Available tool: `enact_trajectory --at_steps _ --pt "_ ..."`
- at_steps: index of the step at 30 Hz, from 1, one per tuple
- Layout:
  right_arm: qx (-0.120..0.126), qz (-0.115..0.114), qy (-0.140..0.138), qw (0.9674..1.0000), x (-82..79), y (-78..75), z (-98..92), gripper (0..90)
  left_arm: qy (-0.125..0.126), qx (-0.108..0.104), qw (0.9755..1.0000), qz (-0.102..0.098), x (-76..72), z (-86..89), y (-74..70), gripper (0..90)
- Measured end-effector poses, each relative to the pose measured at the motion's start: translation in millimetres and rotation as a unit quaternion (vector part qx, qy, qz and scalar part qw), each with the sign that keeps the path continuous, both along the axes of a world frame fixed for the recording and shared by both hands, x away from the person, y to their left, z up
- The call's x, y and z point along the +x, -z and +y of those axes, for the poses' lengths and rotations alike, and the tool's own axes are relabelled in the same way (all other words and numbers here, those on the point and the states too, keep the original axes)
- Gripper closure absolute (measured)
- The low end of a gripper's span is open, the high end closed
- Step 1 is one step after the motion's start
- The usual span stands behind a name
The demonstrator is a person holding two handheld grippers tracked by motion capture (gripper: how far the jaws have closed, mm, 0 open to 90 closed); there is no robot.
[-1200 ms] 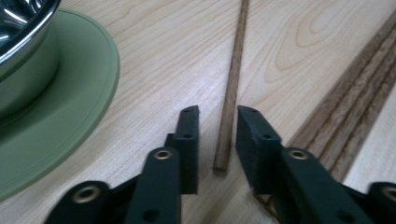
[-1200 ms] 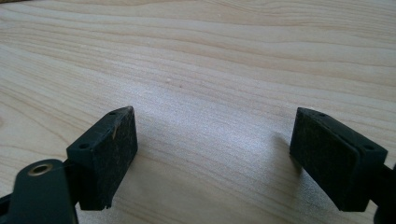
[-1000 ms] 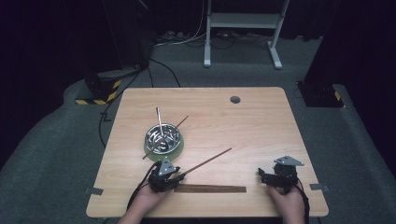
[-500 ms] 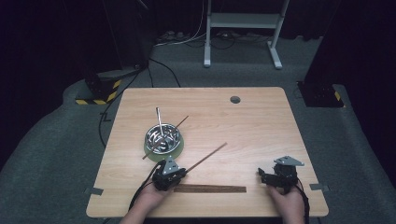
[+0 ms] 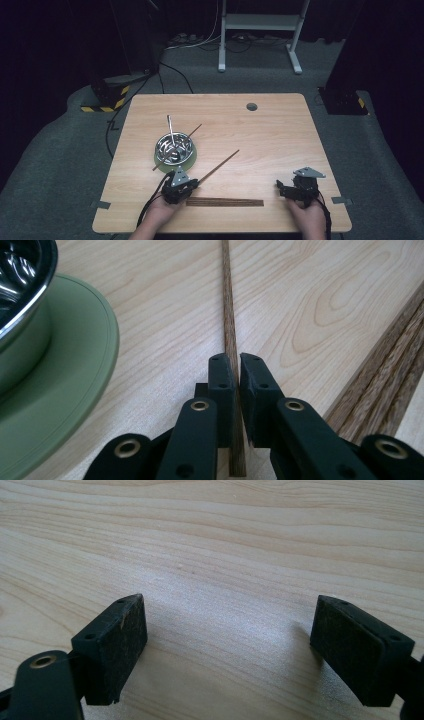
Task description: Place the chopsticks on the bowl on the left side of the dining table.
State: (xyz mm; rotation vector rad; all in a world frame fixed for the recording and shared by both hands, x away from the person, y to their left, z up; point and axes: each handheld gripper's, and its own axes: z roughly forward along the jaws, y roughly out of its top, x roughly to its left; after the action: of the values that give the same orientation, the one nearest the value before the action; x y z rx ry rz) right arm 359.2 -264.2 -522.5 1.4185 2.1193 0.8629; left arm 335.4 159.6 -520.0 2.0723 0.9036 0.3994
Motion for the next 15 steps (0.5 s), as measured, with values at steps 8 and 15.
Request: enact_trajectory --at_steps 8,15 --pt "0.000 0.000 0.000 1.0000 0.1 0.0 -0.1 14.6 -0.008 -0.021 0.9997 -0.013 -1.6 8.7 -9.2 83.8" --pt "0.002 0.001 0.001 1.0000 0.0 -0.1 0.2 14.6 -0.020 -0.037 0.9987 -0.031 -3.4 19.4 -19.8 83.8"
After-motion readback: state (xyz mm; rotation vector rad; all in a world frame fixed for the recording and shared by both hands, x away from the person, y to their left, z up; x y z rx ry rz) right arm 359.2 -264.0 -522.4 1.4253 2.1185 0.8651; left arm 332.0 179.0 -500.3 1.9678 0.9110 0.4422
